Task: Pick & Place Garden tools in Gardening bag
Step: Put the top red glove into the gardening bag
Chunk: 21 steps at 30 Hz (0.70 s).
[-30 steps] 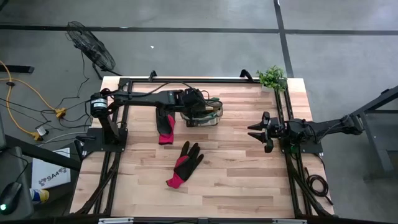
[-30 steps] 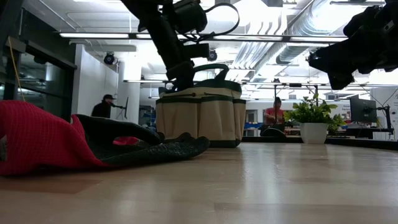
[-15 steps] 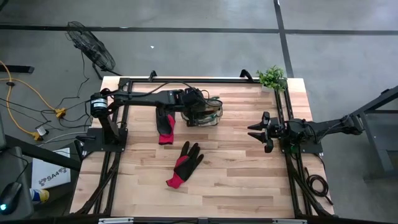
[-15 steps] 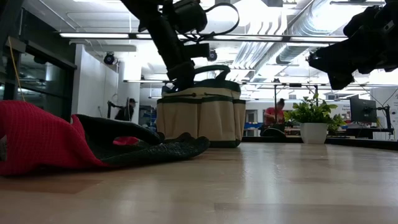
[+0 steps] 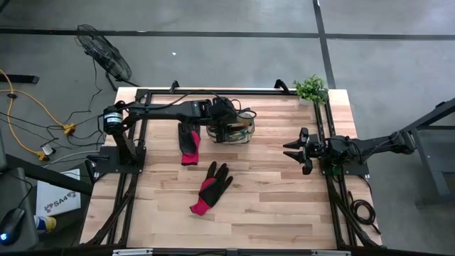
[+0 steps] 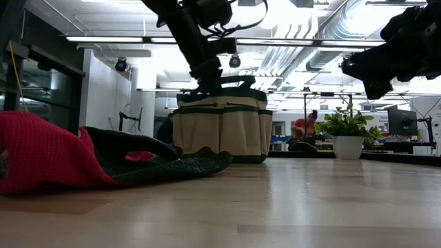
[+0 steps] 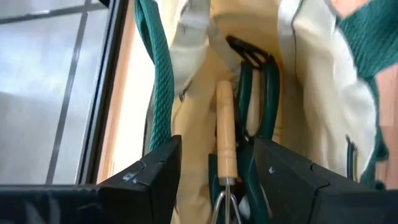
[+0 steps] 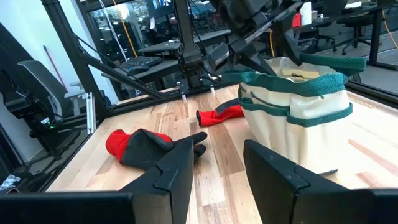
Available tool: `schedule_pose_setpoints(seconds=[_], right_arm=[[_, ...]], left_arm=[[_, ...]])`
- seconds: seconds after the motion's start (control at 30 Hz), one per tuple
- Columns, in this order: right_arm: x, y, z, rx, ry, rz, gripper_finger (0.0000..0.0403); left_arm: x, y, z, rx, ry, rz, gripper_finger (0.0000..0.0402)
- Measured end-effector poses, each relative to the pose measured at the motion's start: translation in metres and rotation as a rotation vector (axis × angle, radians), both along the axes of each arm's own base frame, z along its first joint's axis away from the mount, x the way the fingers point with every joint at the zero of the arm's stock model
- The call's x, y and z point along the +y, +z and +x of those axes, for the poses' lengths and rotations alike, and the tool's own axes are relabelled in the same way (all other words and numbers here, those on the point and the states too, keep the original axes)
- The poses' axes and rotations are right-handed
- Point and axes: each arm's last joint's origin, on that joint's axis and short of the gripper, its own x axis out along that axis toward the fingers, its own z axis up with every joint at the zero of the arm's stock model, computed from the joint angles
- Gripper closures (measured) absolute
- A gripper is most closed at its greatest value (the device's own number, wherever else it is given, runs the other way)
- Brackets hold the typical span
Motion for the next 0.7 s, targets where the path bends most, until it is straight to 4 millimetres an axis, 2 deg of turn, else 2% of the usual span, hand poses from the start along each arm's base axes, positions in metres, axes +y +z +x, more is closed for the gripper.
schedule_pose_setpoints(seconds=[0.43, 0.7], right_arm=[[0.0, 0.0, 0.0, 0.0, 0.0, 0.0, 0.0268], [0.0, 0.0, 0.0, -0.001, 0.0, 0.0, 0.0268]], left_arm=[[-0.005, 0.0, 0.0, 0.023, 0.025, 0.047, 0.0207], [-0.008, 0.013, -0.003, -0.024, 0.041, 0.089, 0.0207]])
